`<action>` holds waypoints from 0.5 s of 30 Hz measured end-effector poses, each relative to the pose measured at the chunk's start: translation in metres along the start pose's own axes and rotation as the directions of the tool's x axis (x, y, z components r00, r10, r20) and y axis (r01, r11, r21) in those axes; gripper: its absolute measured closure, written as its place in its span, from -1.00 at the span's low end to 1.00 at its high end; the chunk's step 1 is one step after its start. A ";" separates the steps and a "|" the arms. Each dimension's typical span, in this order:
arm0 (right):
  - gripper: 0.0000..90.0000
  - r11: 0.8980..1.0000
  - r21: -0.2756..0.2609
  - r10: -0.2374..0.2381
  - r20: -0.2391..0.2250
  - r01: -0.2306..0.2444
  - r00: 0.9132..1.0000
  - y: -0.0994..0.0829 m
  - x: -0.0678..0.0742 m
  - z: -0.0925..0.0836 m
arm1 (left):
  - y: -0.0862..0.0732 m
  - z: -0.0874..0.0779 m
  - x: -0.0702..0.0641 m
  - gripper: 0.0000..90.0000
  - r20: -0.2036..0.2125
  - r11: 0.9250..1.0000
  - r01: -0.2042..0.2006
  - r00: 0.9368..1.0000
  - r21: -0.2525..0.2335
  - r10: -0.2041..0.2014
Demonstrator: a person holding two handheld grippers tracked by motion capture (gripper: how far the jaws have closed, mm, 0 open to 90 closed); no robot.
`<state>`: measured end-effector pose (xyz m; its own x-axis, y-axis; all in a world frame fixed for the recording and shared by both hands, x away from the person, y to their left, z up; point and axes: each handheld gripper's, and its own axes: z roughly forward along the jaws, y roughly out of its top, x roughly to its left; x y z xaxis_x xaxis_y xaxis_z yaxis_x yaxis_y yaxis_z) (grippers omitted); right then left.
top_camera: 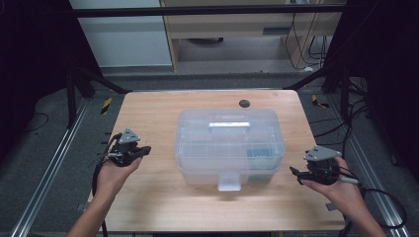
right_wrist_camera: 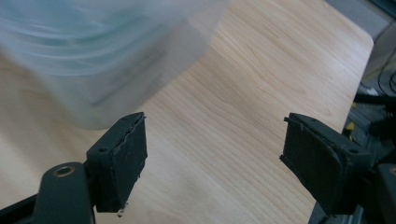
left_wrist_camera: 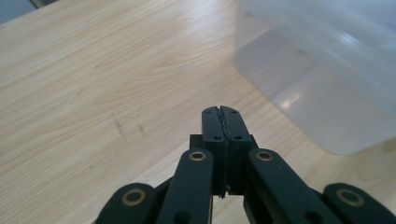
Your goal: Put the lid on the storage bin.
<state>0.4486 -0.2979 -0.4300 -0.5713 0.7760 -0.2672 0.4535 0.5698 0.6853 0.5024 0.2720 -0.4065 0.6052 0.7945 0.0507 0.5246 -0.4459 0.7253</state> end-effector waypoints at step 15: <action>-0.61 0.965 0.059 0.252 0.039 -0.254 0.967 -0.002 -0.066 0.088 | 0.003 0.072 0.024 0.31 -0.110 0.999 -0.020 0.994 0.040 0.024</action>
<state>0.5455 -0.3264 -0.4731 -0.4113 0.9045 -0.1126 0.6235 0.3693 0.6891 0.5610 0.2601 -0.4526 0.5481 0.8240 0.1437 0.5358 -0.4778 0.6961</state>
